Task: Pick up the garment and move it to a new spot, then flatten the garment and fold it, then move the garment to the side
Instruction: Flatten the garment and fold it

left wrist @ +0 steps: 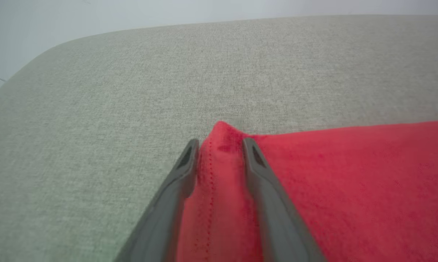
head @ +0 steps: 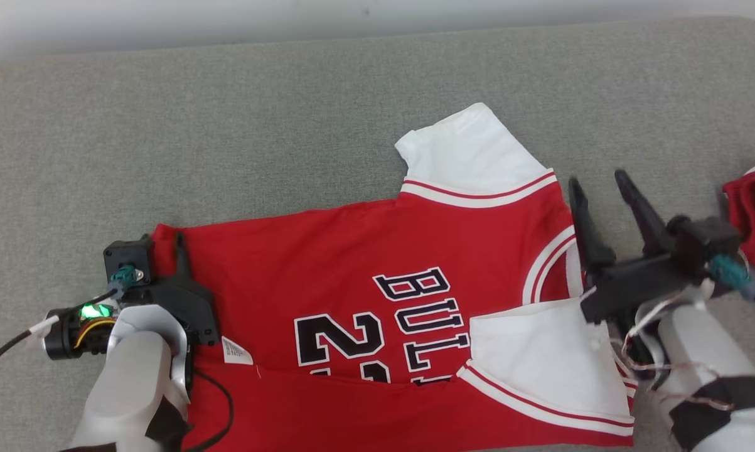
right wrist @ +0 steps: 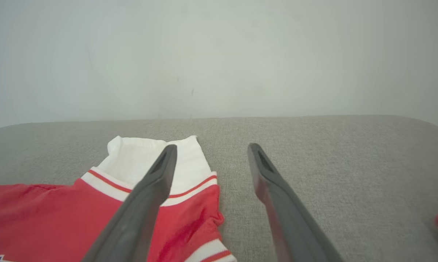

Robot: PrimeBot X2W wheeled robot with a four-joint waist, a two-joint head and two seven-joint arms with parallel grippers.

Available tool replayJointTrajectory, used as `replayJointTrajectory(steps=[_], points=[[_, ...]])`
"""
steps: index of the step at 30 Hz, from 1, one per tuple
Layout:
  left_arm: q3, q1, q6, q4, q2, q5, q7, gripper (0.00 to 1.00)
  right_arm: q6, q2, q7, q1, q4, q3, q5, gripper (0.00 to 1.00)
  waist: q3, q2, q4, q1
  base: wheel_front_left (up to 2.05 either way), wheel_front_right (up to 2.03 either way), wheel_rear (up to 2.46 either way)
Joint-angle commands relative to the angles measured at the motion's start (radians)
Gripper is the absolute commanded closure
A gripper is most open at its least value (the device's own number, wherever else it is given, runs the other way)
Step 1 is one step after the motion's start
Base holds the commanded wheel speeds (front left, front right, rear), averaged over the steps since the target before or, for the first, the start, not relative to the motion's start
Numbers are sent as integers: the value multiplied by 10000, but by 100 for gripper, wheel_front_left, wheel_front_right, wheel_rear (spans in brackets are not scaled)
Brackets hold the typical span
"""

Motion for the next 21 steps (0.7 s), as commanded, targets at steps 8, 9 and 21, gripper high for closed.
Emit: replayJointTrajectory(steps=[8,9,21], points=[[-240,-471,-7,239,-117,-35,-225,100,-27,-904,1206,-2233,1289,1894,829,0,304,-1,481,0,0,0,0],[-303,-521,-12,156,-157,-13,-248,100,-27,-938,1530,-2543,1452,2083,1121,0,364,-1,577,0,0,0,0],[-1479,-286,-99,-1331,-431,-408,-319,100,-27,-1473,3089,-4870,3510,3576,2362,0,974,-1,1736,0,0,0,0]])
